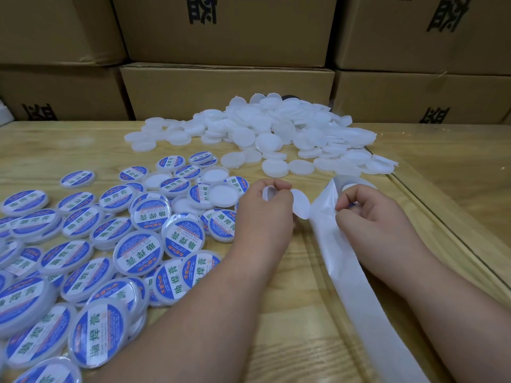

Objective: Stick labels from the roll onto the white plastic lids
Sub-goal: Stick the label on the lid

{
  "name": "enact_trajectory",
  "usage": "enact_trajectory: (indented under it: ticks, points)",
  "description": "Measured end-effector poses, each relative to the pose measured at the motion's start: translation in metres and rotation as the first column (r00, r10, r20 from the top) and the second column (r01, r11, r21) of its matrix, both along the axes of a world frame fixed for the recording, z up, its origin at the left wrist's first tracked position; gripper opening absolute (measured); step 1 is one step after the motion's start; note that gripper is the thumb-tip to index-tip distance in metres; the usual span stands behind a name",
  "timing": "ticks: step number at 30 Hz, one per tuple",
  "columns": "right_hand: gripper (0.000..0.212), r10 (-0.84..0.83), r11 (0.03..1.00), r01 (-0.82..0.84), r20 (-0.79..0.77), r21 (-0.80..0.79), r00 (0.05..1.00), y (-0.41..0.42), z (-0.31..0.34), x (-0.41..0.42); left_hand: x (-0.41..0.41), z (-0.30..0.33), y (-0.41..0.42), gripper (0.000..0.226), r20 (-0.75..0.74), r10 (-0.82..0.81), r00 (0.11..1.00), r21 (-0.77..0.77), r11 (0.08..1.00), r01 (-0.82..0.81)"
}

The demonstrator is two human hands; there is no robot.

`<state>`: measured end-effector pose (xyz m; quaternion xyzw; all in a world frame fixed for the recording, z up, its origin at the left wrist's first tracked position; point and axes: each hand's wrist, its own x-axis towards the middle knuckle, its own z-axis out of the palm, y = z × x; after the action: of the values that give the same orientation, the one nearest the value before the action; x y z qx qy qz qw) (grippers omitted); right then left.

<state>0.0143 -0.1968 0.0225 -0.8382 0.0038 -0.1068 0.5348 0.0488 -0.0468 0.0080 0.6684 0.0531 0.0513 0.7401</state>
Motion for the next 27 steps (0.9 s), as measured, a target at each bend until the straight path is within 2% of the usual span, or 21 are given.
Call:
enact_trajectory:
  ticks: [4,7,14,27]
  points:
    - [0.021,0.000,1.000,0.000,0.027,-0.008,1.000,0.0003,-0.0034,0.0020,-0.0004,0.0022,0.0011,0.020,-0.001,0.033,0.999,-0.113,0.993,-0.033]
    - [0.024,0.019,1.000,-0.019,0.076,-0.003,0.997,0.0010,-0.0055,0.0027,-0.0014,0.0034,0.0022,0.024,0.003,0.033,0.999,-0.154,0.988,-0.032]
    - [0.023,0.038,0.999,-0.043,0.273,0.009,0.961,0.0031,-0.0083,0.0033,-0.0039,0.0045,0.0028,0.022,0.033,-0.085,0.996,-0.127,0.988,0.089]
    - [0.023,-0.012,0.999,-0.001,0.345,0.039,0.938,0.0047,-0.0058,0.0023,-0.0048,0.0042,0.0026,0.021,0.054,-0.193,0.980,-0.098,0.976,0.197]
